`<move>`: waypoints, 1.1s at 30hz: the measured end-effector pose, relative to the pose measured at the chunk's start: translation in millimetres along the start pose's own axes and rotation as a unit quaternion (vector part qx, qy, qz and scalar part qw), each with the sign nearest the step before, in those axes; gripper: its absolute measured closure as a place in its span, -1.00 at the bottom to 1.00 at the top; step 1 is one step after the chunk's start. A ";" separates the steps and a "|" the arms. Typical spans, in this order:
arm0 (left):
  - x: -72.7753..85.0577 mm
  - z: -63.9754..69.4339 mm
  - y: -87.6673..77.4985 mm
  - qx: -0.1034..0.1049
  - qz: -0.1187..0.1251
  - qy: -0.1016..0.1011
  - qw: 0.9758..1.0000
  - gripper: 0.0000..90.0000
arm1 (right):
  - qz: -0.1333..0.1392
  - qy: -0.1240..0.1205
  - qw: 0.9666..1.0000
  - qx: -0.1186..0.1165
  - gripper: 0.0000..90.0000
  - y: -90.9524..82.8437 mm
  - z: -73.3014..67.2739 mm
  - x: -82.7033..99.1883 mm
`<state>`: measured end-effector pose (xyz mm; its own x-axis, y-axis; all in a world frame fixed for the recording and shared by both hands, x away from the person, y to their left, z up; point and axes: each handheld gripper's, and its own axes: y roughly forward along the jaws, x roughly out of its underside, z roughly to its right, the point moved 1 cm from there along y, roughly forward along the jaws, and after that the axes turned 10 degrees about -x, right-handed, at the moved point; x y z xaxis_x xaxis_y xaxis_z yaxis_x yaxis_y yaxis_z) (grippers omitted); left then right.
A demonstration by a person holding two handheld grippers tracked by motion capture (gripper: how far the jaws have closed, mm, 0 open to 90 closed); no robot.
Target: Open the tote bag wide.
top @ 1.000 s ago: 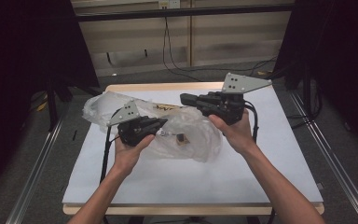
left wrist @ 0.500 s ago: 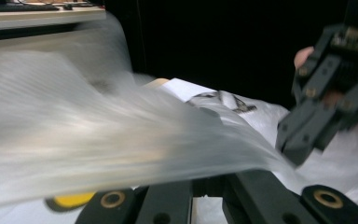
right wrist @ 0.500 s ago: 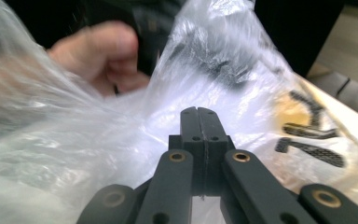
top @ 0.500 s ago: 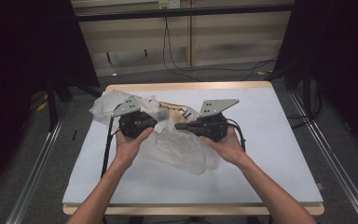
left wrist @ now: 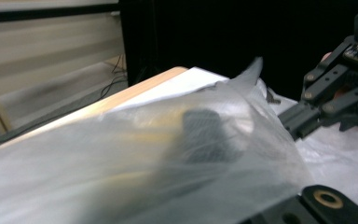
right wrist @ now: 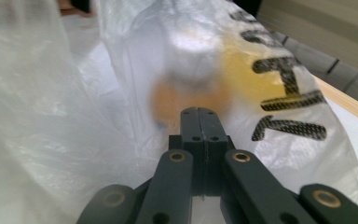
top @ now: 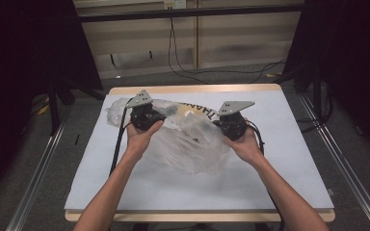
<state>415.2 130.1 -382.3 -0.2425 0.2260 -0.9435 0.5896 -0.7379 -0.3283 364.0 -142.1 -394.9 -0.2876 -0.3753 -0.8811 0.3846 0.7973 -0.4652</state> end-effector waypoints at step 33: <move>105.6 -24.1 16.6 -0.011 -0.234 0.029 0.972 1.00 | -0.087 0.118 0.987 0.065 1.00 33.2 75.2 93.2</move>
<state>417.9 157.1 -488.5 -0.4448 0.5690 -0.6916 0.4422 -0.5320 -0.7221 415.8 -186.1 -498.8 -0.5492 -0.3681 -0.7503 0.4162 0.6581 -0.6275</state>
